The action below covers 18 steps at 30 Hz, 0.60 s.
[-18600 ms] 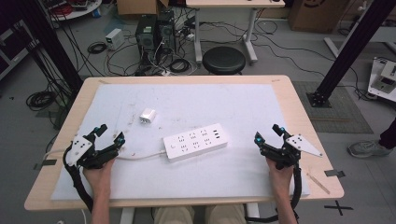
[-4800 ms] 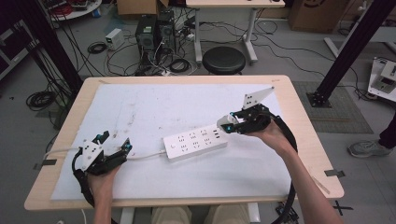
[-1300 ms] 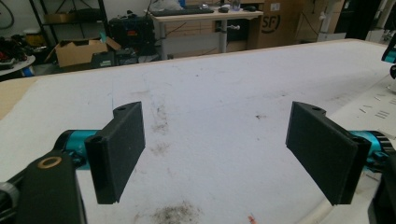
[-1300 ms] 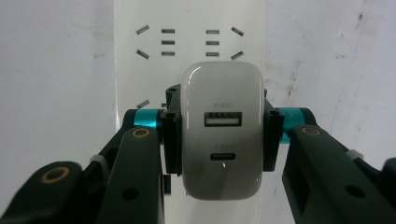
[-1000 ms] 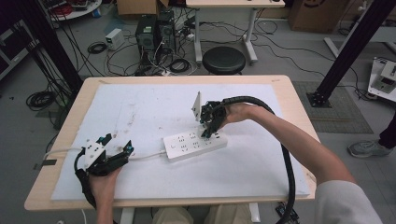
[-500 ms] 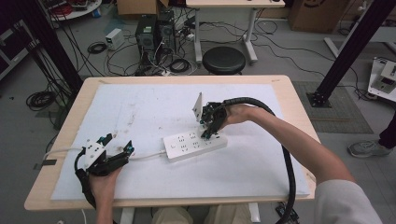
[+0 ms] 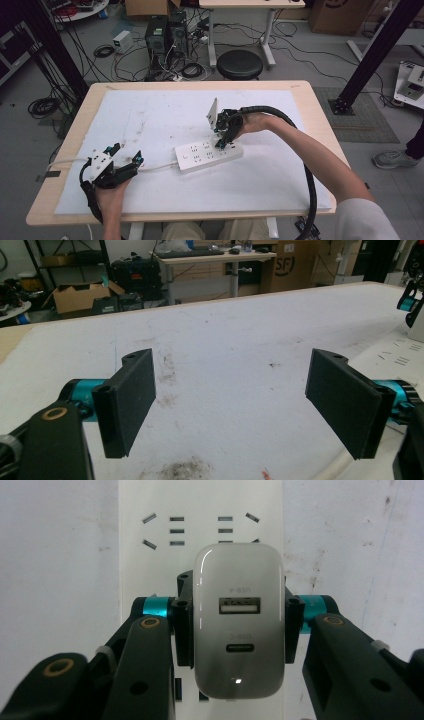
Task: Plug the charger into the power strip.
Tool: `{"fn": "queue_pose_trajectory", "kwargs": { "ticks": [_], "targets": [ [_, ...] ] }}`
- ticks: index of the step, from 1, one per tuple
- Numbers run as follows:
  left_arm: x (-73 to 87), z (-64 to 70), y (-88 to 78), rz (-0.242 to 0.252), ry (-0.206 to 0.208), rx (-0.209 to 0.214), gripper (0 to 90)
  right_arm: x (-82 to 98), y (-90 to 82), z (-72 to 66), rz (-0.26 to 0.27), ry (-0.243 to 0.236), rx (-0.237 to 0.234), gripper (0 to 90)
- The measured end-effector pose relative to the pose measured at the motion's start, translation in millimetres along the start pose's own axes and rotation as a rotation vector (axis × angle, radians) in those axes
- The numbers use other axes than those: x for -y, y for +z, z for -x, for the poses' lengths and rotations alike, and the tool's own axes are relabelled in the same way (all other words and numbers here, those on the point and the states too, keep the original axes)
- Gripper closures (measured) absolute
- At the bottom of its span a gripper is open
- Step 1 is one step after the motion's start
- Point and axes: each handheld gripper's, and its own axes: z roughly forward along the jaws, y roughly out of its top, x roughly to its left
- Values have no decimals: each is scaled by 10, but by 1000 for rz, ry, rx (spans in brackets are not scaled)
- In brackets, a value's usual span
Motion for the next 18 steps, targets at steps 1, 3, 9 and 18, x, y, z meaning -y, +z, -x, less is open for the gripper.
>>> {"fn": "queue_pose_trajectory", "kwargs": {
  "ticks": [1,3,9,18],
  "targets": [
    [1,1,2,1,-1,-1,202,0,0,0,0,0,0,632],
    [1,4,1,0,-2,-1,202,-13,1,-11,-8,-11,3,630],
    [2,7,3,2,-2,-1,202,-19,-3,1,-9,3,-2,557],
    [1,5,2,4,2,1,202,8,-65,-2,47,108,14,220]
  ]
}}
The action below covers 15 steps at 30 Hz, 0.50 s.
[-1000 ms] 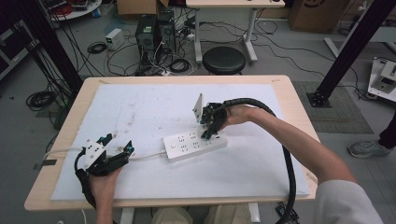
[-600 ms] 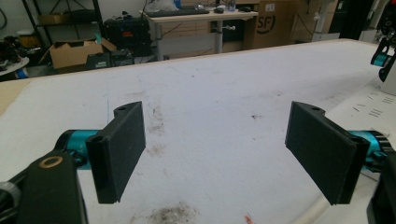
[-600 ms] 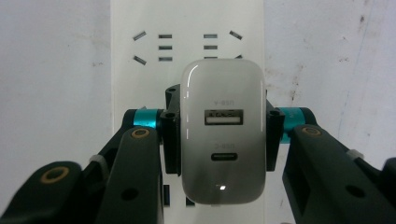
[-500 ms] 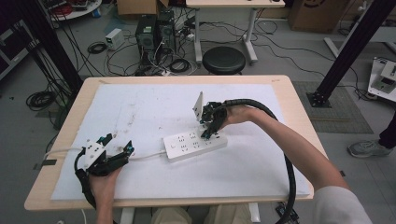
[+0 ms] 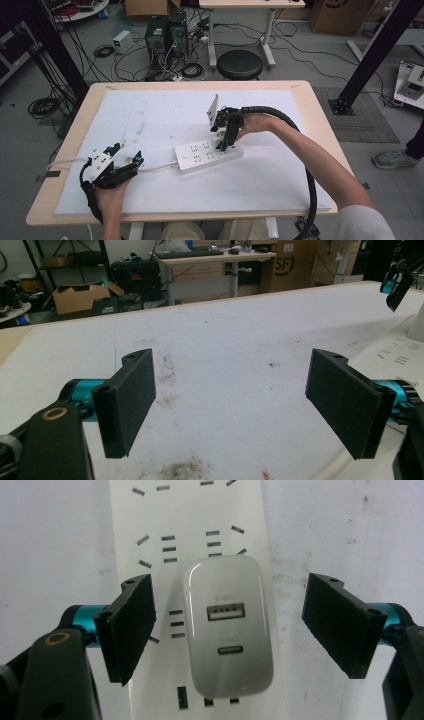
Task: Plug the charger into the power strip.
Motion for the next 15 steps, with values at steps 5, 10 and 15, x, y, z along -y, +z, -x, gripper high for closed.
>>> {"fn": "queue_pose_trajectory", "kwargs": {
  "ticks": [5,10,15],
  "targets": [
    [-1,-1,0,-7,8,2,202,112,-96,-44,44,83,39,220],
    [-1,-1,0,-8,9,4,202,182,-174,-94,68,105,68,220],
    [0,5,3,-7,8,4,202,308,-378,-265,153,160,152,221]
  ]
}}
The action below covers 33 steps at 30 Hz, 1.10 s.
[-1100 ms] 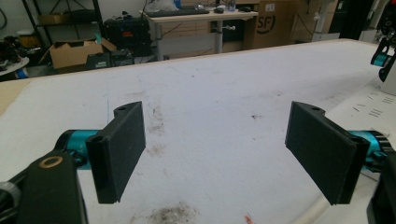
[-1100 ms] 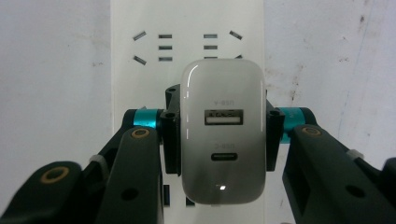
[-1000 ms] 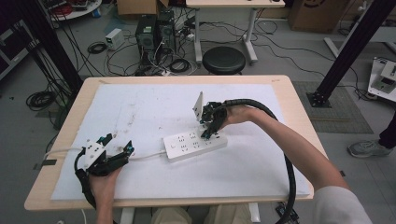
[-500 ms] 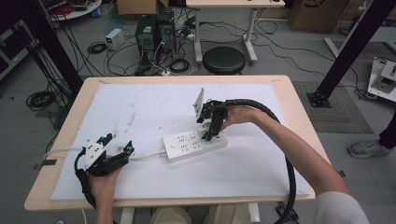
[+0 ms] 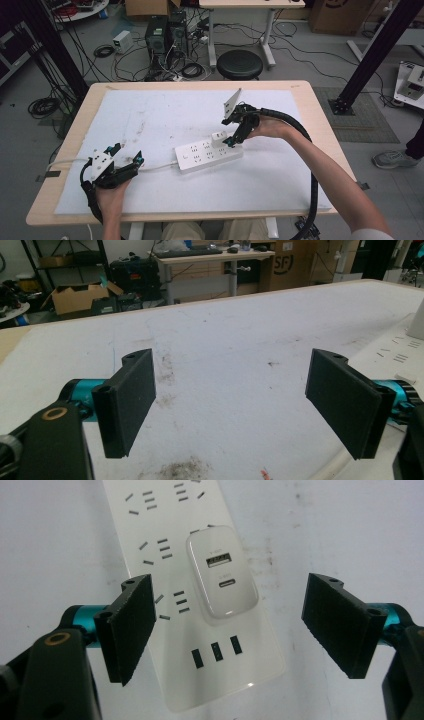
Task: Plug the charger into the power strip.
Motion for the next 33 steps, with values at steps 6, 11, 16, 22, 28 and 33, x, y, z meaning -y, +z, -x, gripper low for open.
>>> {"fn": "queue_pose_trajectory", "kwargs": {
  "ticks": [6,11,16,22,28,33],
  "targets": [
    [-1,2,-2,2,-2,2,201,135,-160,-88,101,113,54,221],
    [0,-5,-6,5,-4,2,202,315,-277,-201,181,201,138,222],
    [0,-4,-7,2,-2,5,202,485,-378,-314,262,274,183,222],
    [1,-5,-2,2,-6,1,202,840,-513,-543,451,446,327,222],
    [1,-5,2,-2,-8,2,202,1065,-512,-819,536,532,457,222],
    [1,-6,2,-5,-7,6,202,1232,-455,-1102,582,577,543,227]
  ]
}}
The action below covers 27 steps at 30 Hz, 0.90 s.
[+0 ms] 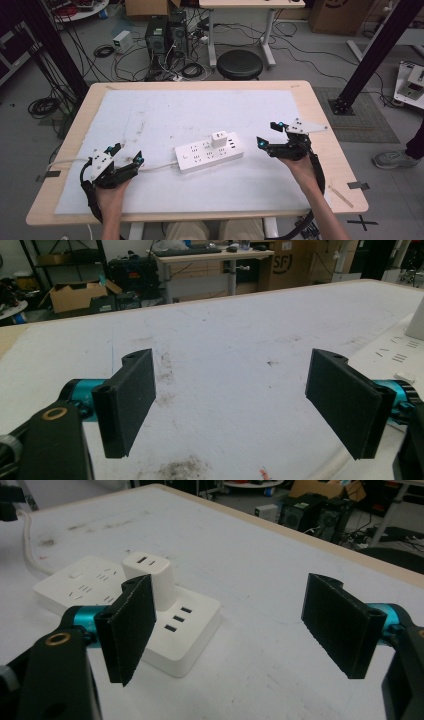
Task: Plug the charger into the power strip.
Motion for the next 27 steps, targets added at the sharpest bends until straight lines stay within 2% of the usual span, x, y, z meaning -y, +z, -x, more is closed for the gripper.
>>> {"fn": "queue_pose_trajectory", "kwargs": {
  "ticks": [4,5,7,8,9,10,14,16,25,27],
  "targets": [
    [0,-2,0,0,2,0,202,76,-45,-35,8,8,33,227],
    [0,4,3,-1,6,0,202,196,-116,-57,51,54,91,227],
    [1,6,5,0,6,1,202,289,-171,-71,98,98,138,227],
    [1,6,5,0,6,1,202,289,-171,-71,98,98,138,227],
    [1,5,5,-1,9,3,202,339,-195,-85,126,118,166,227],
    [0,5,4,-2,11,4,202,420,-218,-123,155,140,223,227],
    [1,6,0,-1,11,4,202,463,-223,-153,167,151,246,227],
    [1,6,1,2,10,2,202,552,-201,-249,169,136,338,227],
    [1,6,2,-1,8,1,202,607,-182,-273,181,147,350,227],
    [2,8,5,-2,8,3,202,670,-190,-252,194,192,346,227]
  ]
}}
